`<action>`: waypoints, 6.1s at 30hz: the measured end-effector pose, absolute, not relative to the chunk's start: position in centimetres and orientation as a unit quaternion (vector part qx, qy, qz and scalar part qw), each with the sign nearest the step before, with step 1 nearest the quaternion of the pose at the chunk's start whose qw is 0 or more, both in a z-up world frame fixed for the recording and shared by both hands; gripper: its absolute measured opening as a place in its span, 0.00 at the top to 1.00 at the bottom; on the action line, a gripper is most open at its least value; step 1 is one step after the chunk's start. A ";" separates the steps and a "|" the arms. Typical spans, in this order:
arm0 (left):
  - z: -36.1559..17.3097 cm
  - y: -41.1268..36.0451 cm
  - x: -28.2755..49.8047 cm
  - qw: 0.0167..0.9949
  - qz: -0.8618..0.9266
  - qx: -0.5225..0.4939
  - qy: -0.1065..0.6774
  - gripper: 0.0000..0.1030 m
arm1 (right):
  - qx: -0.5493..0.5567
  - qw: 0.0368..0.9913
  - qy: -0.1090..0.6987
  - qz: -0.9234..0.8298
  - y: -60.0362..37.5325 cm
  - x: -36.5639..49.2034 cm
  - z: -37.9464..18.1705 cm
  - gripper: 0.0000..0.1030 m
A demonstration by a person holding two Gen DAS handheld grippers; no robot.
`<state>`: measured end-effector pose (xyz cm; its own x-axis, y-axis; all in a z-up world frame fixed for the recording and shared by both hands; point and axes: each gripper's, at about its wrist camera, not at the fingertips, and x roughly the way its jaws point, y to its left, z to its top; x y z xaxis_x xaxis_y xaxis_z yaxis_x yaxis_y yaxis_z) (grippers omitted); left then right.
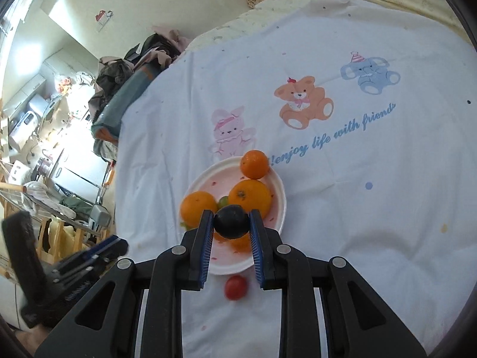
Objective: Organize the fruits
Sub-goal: 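Lower both plums onto the plate and open both tools, then move both open tools toward the red tomatoes beside the plate, then grasp a red tomato with the left tool, then grasp the other red tomato with the right tool while the left tool holds its tomato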
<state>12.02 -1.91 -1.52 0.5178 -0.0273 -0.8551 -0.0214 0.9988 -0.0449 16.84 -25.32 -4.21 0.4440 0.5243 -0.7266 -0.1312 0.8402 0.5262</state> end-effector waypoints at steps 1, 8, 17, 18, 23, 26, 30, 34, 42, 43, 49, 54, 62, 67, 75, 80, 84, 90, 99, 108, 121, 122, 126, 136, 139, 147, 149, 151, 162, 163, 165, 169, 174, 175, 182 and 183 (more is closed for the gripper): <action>-1.6 -2.1 12.4 0.871 -0.003 -0.020 0.491 0.81 | 0.207 0.821 0.494 0.198 -25.3 17.2 -4.6 0.75; -3.7 -3.3 15.4 0.862 -0.013 -0.008 0.506 0.81 | 0.184 0.815 0.510 0.203 -24.0 19.7 -5.9 0.75; -7.1 -3.9 16.7 0.846 -0.034 -0.018 0.531 0.81 | 0.185 0.788 0.549 0.206 -23.8 21.9 -8.9 0.75; -7.4 -4.0 16.8 0.843 -0.038 -0.021 0.536 0.81 | 0.194 0.783 0.555 0.204 -24.0 22.0 -9.3 0.75; -8.3 -4.5 17.3 0.835 -0.051 -0.024 0.547 0.81 | 0.199 0.767 0.576 0.202 -23.5 22.4 -10.8 0.75; -9.3 -4.3 17.5 0.824 -0.041 -0.023 0.564 0.81 | 0.191 0.759 0.590 0.201 -23.0 22.3 -11.5 0.75; -10.1 -4.1 17.5 0.814 -0.042 -0.026 0.579 0.81 | 0.178 0.754 0.602 0.195 -22.7 22.2 -12.3 0.75; -10.4 -4.0 17.6 0.812 -0.034 -0.018 0.582 0.81 | 0.177 0.756 0.600 0.194 -22.9 22.2 -12.3 0.74; -9.9 -3.7 17.5 0.821 -0.021 -0.014 0.570 0.26 | 0.188 0.750 0.604 0.194 -23.1 22.3 -12.5 0.68; -9.8 -3.6 17.6 0.822 -0.019 -0.019 0.569 0.22 | 0.190 0.751 0.602 0.192 -23.2 22.3 -12.4 0.60; -8.9 -3.5 17.6 0.825 -0.031 -0.034 0.563 0.21 | 0.190 0.767 0.582 0.192 -23.3 22.0 -10.5 0.40; -8.0 -3.9 17.1 0.838 -0.033 -0.019 0.545 0.21 | 0.191 0.770 0.577 0.192 -23.2 21.7 -9.8 0.40; -6.2 -3.7 16.1 0.852 -0.026 -0.021 0.523 0.21 | 0.181 0.783 0.563 0.192 -23.7 20.4 -8.5 0.40; -5.5 -3.2 14.8 0.854 -0.007 -0.007 0.520 0.21 | 0.194 0.799 0.541 0.175 -25.0 18.5 -6.8 0.40; -4.4 -2.1 12.3 0.850 -0.007 -0.057 0.524 0.21 | 0.214 0.799 0.534 0.175 -26.8 15.6 -5.6 0.40; -4.6 -2.1 11.2 0.852 -0.010 -0.058 0.520 0.21 | 0.248 0.777 0.550 0.181 -27.5 13.9 -6.5 0.39; -5.6 -2.0 10.9 0.847 -0.013 -0.058 0.529 0.21 | 0.275 0.764 0.559 0.168 -28.2 13.3 -7.5 0.39; -9.0 -4.0 10.7 0.817 -0.044 -0.046 0.574 0.22 | 0.282 0.752 0.574 0.160 -27.8 14.0 -8.9 0.39; -12.3 -10.5 11.7 0.792 -0.111 0.015 0.600 0.35 | 0.297 0.751 0.574 0.133 -29.0 14.4 -9.7 0.39; -14.5 -11.6 12.8 0.777 -0.114 0.014 0.619 0.74 | 0.303 0.749 0.574 0.131 -29.7 14.8 -10.0 0.39; -8.8 -7.5 9.7 0.794 -0.090 -0.020 0.601 0.74 | 0.302 0.753 0.570 0.128 -29.7 14.5 -9.6 0.39; -8.4 -7.2 9.5 0.797 -0.089 -0.024 0.597 0.74 | 0.302 0.753 0.570 0.128 -29.6 14.5 -9.6 0.39; -6.6 -5.9 8.6 0.806 -0.081 -0.022 0.586 0.74 | 0.305 0.750 0.571 0.138 -29.3 14.4 -9.6 0.39; -3.5 -3.0 7.5 0.824 -0.067 -0.047 0.560 0.74 | 0.279 0.754 0.578 0.142 -28.0 14.1 -9.6 0.39; -4.0 -2.4 7.4 0.826 -0.057 -0.049 0.558 0.74 | 0.266 0.752 0.587 0.139 -27.5 14.0 -10.2 0.39; -5.2 -0.6 8.3 0.827 -0.031 -0.071 0.557 0.74 | 0.233 0.747 0.606 0.140 -26.0 14.2 -11.5 0.39; -5.3 -0.1 8.5 0.824 -0.027 -0.084 0.559 0.74 | 0.210 0.750 0.612 0.140 -25.2 14.4 -11.9 0.39; -5.4 0.1 8.6 0.824 -0.021 -0.088 0.559 0.74 | 0.178 0.753 0.618 0.139 -24.1 14.6 -12.4 0.39; -5.3 -0.2 8.8 0.826 -0.028 -0.087 0.556 0.74 | -0.023 0.781 0.609 0.139 -18.2 15.1 -14.4 0.42; -5.4 -0.2 8.8 0.825 -0.027 -0.087 0.558 0.74 | -0.029 0.784 0.604 0.139 -18.1 15.2 -14.4 0.49; -5.7 -0.2 8.8 0.823 -0.025 -0.088 0.561 0.74 | -0.033 0.786 0.602 0.139 -18.0 15.3 -14.5 0.59; -6.1 -0.3 8.8 0.822 -0.018 -0.081 0.563 0.74 | -0.011 0.780 0.609 0.144 -19.0 15.3 -14.5 0.66; -6.1 -0.2 8.8 0.827 -0.010 -0.072 0.557 0.74 | 0.017 0.778 0.612 0.142 -20.5 15.0 -13.9 0.66; -6.1 -0.2 8.8 0.829 -0.008 -0.068 0.555 0.74 | 0.023 0.778 0.612 0.142 -20.8 14.8 -13.6 0.66; -6.3 -0.3 8.8 0.835 -0.002 -0.053 0.547 0.74 | 0.057 0.787 0.597 0.146 -22.4 13.1 -10.9 0.66; -6.3 -0.2 8.7 0.836 -0.003 -0.057 0.546 0.74 | 0.054 0.791 0.592 0.147 -22.5 12.8 -10.4 0.66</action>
